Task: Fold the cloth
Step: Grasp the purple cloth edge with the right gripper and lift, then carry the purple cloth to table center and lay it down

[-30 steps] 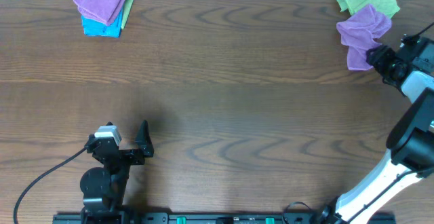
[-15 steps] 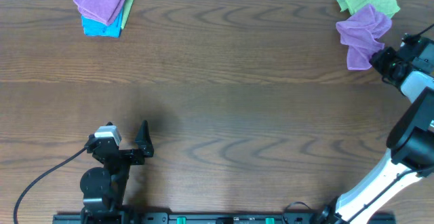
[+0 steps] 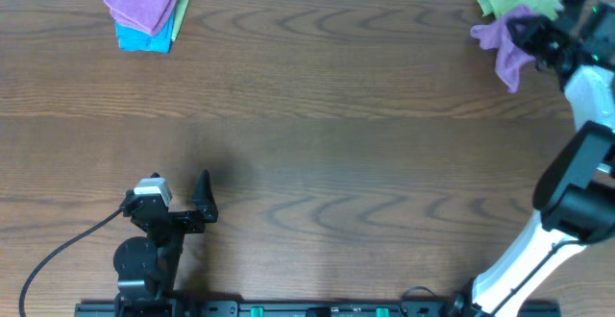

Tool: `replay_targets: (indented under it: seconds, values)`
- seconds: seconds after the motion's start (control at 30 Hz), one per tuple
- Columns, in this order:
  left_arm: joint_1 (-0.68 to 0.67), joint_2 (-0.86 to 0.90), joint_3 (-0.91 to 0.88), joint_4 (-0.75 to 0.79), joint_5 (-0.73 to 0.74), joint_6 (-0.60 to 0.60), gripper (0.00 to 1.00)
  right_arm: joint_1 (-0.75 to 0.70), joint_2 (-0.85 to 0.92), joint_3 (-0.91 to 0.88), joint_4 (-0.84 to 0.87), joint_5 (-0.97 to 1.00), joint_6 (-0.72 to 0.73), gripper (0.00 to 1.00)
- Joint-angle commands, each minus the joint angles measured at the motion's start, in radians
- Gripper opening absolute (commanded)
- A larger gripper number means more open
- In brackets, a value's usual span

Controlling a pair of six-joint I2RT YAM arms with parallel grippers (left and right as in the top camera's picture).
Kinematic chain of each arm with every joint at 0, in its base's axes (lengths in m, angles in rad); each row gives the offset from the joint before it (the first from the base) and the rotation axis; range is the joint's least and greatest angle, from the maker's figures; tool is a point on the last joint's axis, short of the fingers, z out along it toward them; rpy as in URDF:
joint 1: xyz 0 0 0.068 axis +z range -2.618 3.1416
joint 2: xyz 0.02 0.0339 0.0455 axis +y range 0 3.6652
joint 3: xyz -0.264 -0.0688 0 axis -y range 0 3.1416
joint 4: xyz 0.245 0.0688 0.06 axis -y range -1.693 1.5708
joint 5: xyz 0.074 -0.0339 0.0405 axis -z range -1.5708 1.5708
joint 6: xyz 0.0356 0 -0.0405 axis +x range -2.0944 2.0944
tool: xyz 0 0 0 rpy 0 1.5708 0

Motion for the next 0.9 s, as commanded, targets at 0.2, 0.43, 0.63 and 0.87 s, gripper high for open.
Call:
replay_targets:
  seconds: [0.2, 0.43, 0.63, 0.87]
  values:
    - [-0.004, -0.005, -0.028, -0.007, -0.007, 0.0, 0.95, 0.229, -0.097, 0.14, -0.05, -0.15, -0.008, 0.01]
    - [-0.004, -0.005, -0.028, -0.007, -0.007, 0.0, 0.95, 0.41, -0.107, 0.163, -0.106, -0.248, -0.01, 0.02]
    - [-0.004, -0.005, -0.028, -0.007, -0.007, 0.0, 0.95, 0.498, -0.19, 0.164, -0.362, -0.16, -0.184, 0.01]
    - [-0.004, -0.005, -0.028, -0.007, -0.007, 0.0, 0.95, 0.532, -0.373, 0.164, -0.83, 0.105, -0.439, 0.01]
